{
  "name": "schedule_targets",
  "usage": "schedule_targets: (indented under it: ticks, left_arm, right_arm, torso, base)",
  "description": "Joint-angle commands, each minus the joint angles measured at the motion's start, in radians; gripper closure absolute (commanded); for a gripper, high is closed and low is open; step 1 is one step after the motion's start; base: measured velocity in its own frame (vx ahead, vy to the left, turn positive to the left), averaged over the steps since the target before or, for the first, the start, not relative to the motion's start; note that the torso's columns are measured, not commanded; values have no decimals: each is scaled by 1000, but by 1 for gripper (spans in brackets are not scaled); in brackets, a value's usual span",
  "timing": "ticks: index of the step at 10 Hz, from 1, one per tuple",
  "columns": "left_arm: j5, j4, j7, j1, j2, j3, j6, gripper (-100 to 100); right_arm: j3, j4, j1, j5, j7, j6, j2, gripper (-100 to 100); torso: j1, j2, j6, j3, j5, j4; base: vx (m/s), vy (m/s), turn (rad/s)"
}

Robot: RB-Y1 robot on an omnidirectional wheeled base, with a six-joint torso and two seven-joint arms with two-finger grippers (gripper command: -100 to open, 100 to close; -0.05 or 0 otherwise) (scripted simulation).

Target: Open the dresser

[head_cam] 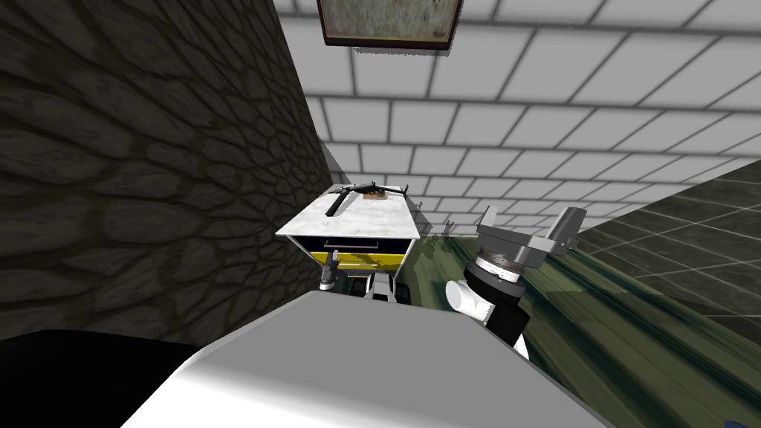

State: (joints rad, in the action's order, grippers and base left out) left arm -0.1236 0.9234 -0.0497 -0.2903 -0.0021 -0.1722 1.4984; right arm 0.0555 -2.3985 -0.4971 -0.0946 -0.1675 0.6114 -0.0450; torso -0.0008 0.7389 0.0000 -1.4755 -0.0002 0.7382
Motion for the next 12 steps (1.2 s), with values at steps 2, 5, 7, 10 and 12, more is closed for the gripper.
schedule_targets:
  ticks: [2, 5, 7, 10, 12]
  left_arm:
    - [10, 38, 10, 39, 18, -2, -79, -100]
    - [16, 65, 16, 63, 28, -3, -130, -100]
    - [10, 38, 10, 39, 18, -2, -79, 100]
    - [4, 11, 4, 16, 7, -1, -29, 100]
    - [-2, -16, -2, -8, -4, 0, 21, 100]
  right_arm:
    - [0, 0, 0, 0, 0, 0, 0, 0]
    - [0, 0, 0, 0, 0, 0, 0, 0]
    - [0, 0, 0, 0, 0, 0, 0, 0]
    - [0, 0, 0, 0, 0, 0, 0, 0]
    - [0, 0, 0, 0, 0, 0, 0, 0]
  torso:
    - [1, -1, 0, -1, 0, 0]
    - [1, -1, 0, 0, 0, 0]
    - [2, -2, 0, -1, 0, 0]
    - [1, -2, 0, -1, 0, -1]
    - [1, 0, 0, 0, 0, 0]
  base:
    - [-31, -24, 15]
    - [-33, -21, 12]
    - [6, 4, -12]
    - [39, 26, -13]
    - [33, 24, -16]
